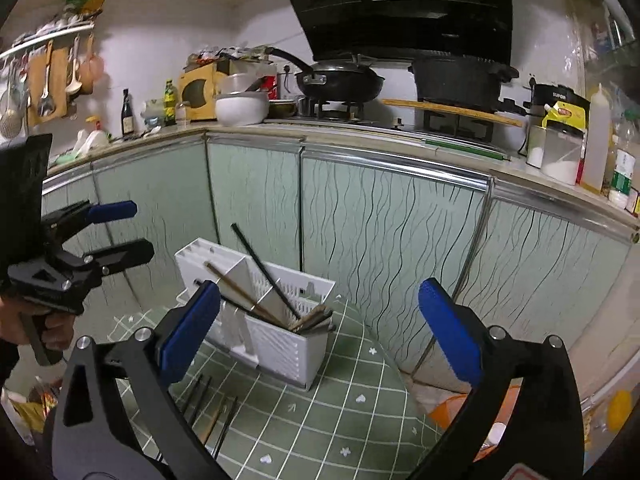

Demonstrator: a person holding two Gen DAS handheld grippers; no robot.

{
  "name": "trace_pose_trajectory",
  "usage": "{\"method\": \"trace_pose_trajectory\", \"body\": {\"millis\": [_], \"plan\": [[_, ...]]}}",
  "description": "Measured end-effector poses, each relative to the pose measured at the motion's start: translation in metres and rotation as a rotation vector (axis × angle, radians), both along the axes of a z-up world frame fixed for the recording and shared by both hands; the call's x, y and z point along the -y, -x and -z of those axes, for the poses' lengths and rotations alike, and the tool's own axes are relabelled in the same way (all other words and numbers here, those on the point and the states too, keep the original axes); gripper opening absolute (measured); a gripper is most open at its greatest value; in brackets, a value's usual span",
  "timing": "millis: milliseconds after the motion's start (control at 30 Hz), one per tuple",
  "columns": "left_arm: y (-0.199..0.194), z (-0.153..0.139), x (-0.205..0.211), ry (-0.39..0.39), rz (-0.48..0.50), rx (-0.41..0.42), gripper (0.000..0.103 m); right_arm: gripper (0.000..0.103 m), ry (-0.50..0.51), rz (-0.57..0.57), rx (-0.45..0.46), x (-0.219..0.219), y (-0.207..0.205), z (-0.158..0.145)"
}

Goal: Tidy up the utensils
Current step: 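Lower the black chopsticks into the holder slots and open both grippers, then withdraw both open tools back down to the remaining chopsticks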

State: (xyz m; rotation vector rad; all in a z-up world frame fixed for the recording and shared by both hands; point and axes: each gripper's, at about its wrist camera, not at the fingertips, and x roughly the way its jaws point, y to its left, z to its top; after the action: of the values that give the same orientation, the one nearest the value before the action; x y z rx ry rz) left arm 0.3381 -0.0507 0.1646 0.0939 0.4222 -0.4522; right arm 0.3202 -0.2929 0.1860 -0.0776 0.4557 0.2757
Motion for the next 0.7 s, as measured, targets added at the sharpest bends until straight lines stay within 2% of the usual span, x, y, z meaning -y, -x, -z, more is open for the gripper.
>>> {"method": "trace_pose_trajectory", "body": {"millis": [233, 700], "plan": [[0.032, 0.008, -0.013, 0.001, -0.043, -0.004, 0.099, 0.095, 0.015, -0.013, 0.009, -0.01, 0.032, 0.002], [0.08, 0.03, -0.018, 0.031, -0.024, -0.02, 0.099, 0.095, -0.032, 0.02, -0.027, -0.01, 0.068, 0.017]]}}
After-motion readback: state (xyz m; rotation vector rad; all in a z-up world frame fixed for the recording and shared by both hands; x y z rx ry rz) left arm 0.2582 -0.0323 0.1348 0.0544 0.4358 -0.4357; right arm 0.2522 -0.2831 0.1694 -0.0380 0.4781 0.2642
